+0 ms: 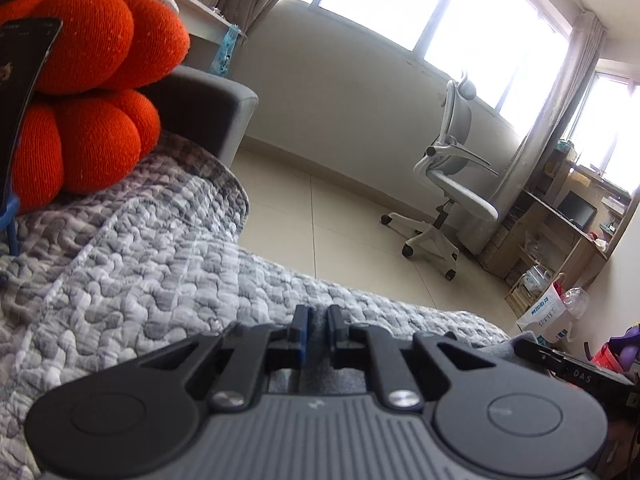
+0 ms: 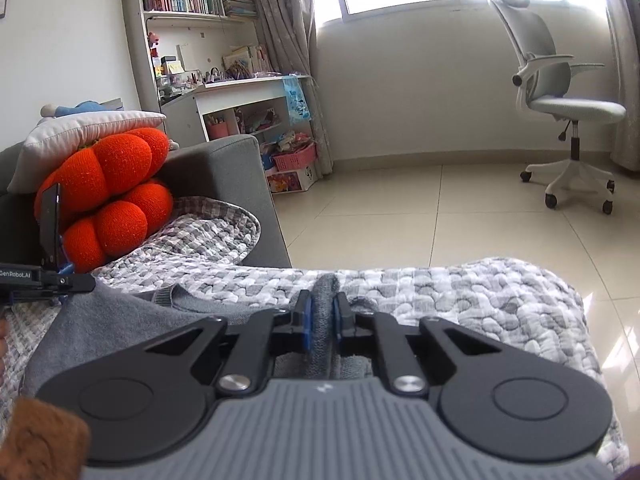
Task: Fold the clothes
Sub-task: 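Lay the folded sweater flat and open both grippers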
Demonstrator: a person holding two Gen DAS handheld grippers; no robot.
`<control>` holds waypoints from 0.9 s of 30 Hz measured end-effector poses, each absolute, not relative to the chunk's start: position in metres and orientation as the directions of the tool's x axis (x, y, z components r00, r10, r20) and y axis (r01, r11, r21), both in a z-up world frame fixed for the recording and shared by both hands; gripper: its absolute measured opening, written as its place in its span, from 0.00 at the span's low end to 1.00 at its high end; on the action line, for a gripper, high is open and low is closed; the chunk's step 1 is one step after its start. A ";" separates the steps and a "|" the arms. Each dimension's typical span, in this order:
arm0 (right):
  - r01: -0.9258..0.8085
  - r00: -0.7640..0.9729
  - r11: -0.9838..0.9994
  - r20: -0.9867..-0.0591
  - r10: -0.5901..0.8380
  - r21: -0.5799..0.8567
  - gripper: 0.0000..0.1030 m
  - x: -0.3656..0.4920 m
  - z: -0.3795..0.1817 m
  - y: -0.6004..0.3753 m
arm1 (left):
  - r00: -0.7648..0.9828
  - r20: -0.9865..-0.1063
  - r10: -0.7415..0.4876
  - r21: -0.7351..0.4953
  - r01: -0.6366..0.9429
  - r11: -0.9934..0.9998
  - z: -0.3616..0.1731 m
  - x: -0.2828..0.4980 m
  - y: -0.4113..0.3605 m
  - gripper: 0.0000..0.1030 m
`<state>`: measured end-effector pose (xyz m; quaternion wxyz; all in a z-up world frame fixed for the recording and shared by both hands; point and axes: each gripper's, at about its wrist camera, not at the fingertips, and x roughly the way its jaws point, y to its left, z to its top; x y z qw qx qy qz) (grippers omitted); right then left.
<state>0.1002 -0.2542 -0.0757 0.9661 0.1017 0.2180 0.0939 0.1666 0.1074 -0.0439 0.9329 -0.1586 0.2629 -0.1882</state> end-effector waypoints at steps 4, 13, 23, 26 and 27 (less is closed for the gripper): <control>-0.126 0.896 0.965 -0.391 0.210 0.231 0.11 0.113 -0.077 -0.253 | 0.798 -0.439 -0.414 -0.389 0.246 0.888 -0.046 0.185 0.105 0.09; -0.090 0.885 0.972 -0.430 0.179 0.218 0.11 0.139 -0.089 -0.253 | 0.782 -0.511 -0.357 -0.372 0.173 0.912 -0.083 0.218 0.101 0.09; -0.048 0.869 0.976 -0.473 0.146 0.212 0.19 0.145 -0.097 -0.252 | 0.793 -0.536 -0.291 -0.257 0.175 0.950 -0.081 0.210 0.085 0.24; -0.013 0.874 0.978 -0.473 0.112 0.206 0.28 0.135 -0.083 -0.253 | 0.780 -0.554 -0.289 -0.266 0.163 0.950 -0.072 0.206 0.086 0.59; 0.000 0.876 0.977 -0.471 0.104 0.215 0.35 0.129 -0.076 -0.256 | 0.776 -0.563 -0.285 -0.269 0.153 0.951 -0.066 0.203 0.087 0.63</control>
